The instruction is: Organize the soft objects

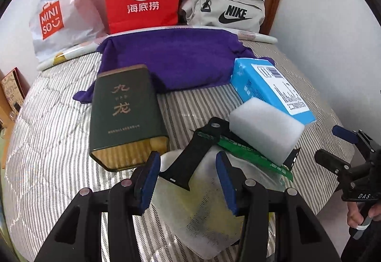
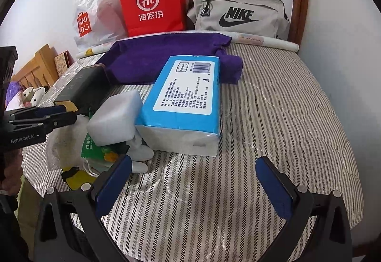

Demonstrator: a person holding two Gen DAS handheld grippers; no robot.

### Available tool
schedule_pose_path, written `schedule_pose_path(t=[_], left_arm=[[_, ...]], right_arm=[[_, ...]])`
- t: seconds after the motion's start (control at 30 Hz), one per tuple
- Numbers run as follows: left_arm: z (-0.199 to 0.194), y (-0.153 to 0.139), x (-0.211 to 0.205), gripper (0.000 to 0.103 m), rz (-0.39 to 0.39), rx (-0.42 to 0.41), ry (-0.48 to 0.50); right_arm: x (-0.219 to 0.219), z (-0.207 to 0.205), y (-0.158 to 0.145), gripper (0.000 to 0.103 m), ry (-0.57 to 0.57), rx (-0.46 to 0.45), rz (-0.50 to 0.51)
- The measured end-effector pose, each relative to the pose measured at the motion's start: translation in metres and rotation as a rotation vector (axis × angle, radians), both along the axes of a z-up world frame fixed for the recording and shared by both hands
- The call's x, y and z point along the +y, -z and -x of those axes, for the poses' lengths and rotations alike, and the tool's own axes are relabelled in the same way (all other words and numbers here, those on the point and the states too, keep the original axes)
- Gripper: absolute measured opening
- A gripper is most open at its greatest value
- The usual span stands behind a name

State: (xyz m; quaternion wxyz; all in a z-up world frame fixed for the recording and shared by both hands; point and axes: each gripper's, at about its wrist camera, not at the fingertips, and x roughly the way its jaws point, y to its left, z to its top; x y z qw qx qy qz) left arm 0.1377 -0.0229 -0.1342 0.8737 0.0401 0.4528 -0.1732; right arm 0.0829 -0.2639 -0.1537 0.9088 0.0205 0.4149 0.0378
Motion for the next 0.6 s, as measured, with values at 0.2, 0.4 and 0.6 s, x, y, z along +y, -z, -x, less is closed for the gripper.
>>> schedule_pose_path(t=[0.2, 0.4, 0.6], left_arm=[[-0.009, 0.009, 0.001, 0.046, 0.043, 0.063, 0.012], [-0.013, 0.015, 0.010, 0.042, 0.110, 0.091, 0.005], [-0.013, 0.012, 0.012, 0.023, 0.189, 0.088, 0.043]], right_arm=[[0.005, 0.000, 0.002, 0.103, -0.014, 0.005, 0.009], [0.004, 0.000, 0.002, 0.103, -0.007, 0.006, 0.009], [0.007, 0.000, 0.004, 0.103, -0.013, 0.013, 0.019]])
